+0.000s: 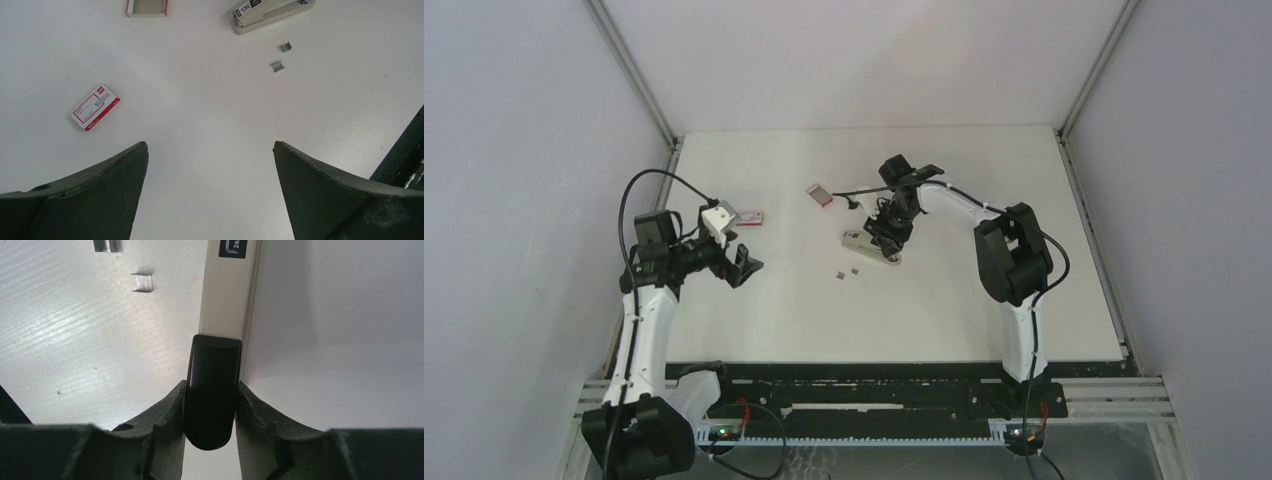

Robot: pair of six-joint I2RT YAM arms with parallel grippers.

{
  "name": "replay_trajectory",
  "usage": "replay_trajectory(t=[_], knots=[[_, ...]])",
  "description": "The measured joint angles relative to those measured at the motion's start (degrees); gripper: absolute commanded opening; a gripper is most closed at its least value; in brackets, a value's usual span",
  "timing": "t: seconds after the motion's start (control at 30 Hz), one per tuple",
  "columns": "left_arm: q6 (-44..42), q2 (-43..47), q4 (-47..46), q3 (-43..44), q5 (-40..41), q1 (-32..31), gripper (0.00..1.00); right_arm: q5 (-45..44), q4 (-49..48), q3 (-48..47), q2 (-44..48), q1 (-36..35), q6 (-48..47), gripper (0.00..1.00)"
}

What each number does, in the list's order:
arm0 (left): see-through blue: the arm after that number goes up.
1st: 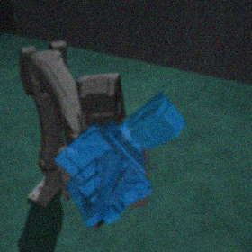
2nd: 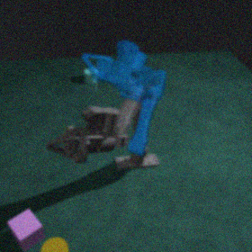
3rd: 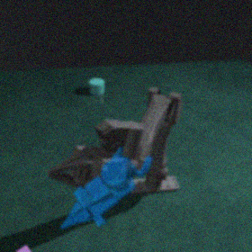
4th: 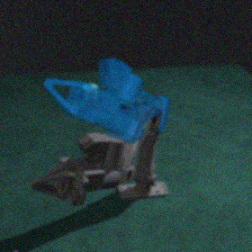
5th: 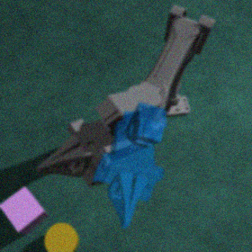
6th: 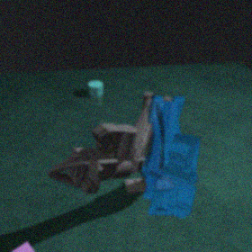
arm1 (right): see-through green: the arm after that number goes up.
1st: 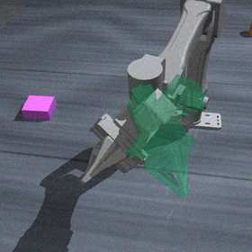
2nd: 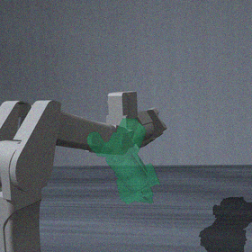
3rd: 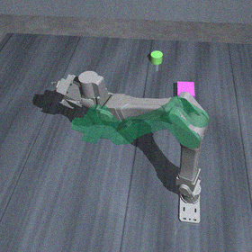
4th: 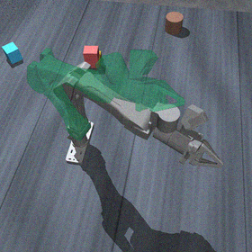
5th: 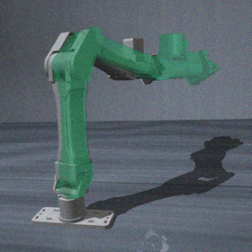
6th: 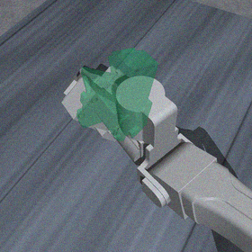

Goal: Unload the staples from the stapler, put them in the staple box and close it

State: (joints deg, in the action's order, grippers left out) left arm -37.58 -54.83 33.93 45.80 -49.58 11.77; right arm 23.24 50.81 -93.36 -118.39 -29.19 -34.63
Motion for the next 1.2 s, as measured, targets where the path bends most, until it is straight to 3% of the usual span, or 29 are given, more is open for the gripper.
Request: replay_trajectory(t=[0.17,0.3,0.47,0.6,0.9,1.2], knots=[[2.6,-2.0,-0.9,0.1,0.0,0.2,1.0,-1.3,2.0,-0.9,0.0,0.0,-0.8,0.58],[5.2,-4.5,-2.0,0.9,-0.1,0.6,1.0,-3.9,2.1,-1.1,0.3,0.0,-0.9,0.66],[6.4,-13.8,0.7,10.0,-2.6,0.6,1.0,-9.1,1.7,-1.0,4.1,-0.2,-0.6,0.75],[2.8,-20.6,4.0,17.9,-4.2,-0.9,1.0,-13.2,-1.7,1.8,11.7,-0.2,0.4,0.98],[-6.3,-27.5,6.1,24.4,-3.1,-14.3,1.0,-19.2,-13.2,16.3,33.1,1.6,6.1,1.0],[-13.7,-37.7,7.3,36.9,4.7,-29.6,1.0,-0.1,-13.1,17.0,37.6,18.4,12.3,1.0]])
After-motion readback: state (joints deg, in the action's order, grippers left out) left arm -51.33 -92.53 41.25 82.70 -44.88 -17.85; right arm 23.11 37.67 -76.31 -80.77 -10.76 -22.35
